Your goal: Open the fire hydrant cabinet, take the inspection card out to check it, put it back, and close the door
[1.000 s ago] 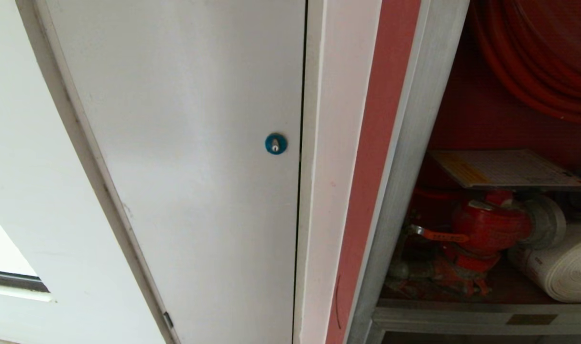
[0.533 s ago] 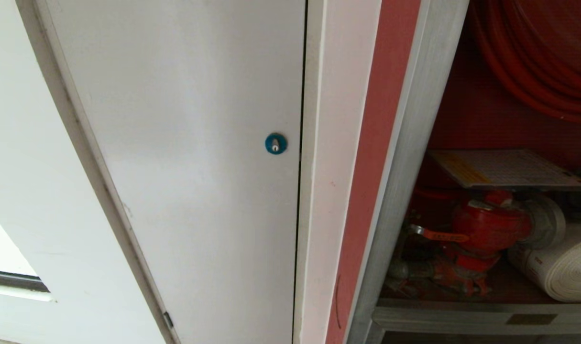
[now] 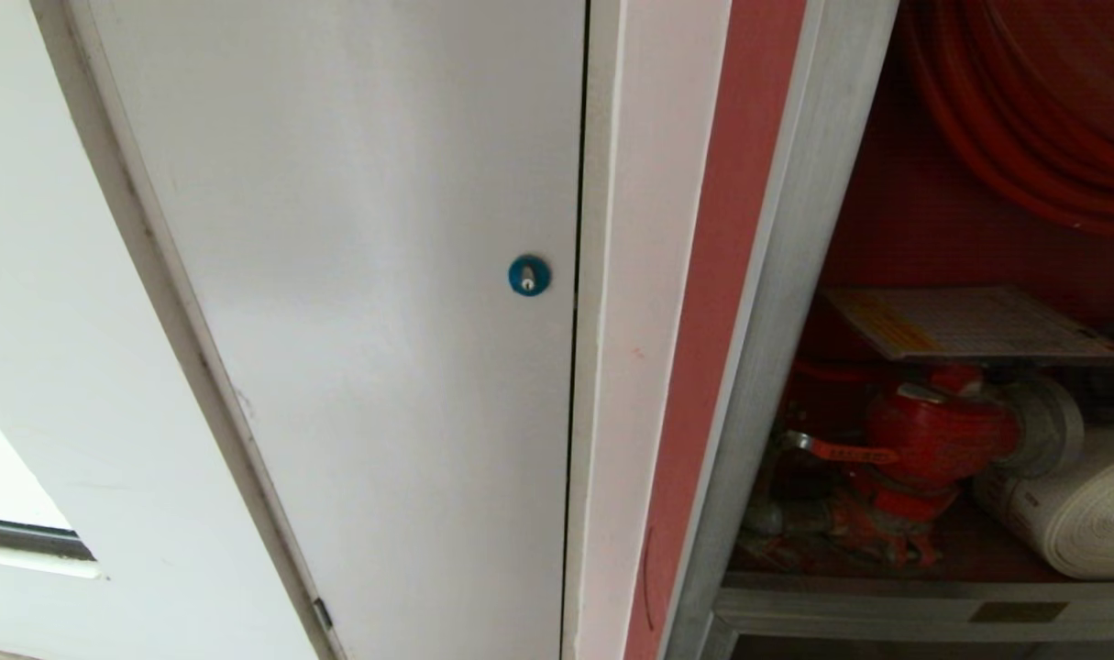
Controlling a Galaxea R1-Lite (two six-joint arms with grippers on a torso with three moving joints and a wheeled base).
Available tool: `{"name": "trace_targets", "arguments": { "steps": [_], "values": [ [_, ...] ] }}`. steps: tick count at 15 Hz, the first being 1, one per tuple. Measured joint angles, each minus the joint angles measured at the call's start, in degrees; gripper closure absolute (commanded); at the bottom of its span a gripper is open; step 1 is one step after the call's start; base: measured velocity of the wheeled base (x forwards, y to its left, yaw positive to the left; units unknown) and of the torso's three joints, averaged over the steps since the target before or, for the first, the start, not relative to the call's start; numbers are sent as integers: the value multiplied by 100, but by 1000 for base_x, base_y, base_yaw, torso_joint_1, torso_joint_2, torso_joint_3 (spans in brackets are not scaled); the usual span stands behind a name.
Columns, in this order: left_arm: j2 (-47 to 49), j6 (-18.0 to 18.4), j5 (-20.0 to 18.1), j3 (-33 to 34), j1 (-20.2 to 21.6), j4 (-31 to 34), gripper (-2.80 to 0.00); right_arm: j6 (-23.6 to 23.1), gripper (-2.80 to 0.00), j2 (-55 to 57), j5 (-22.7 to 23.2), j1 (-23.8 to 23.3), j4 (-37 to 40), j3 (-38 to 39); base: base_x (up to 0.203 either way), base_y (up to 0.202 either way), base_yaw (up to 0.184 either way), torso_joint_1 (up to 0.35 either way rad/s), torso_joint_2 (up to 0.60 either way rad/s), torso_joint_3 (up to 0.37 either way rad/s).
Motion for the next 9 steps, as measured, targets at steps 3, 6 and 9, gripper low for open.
{"name": "trace_targets", "arguments": {
  "steps": [3,6,9],
  "values": [
    [0,0,-2,0,2,1,0,0,0,0,0,0,-1,0,0,0,0,0,0,0],
    [0,0,0,0,0,-1,0,0,0,0,0,0,-1,0,0,0,0,0,0,0],
    [0,0,-2,0,0,-1,0,0,0,0,0,0,-1,0,0,0,0,0,0,0]
  ]
}}
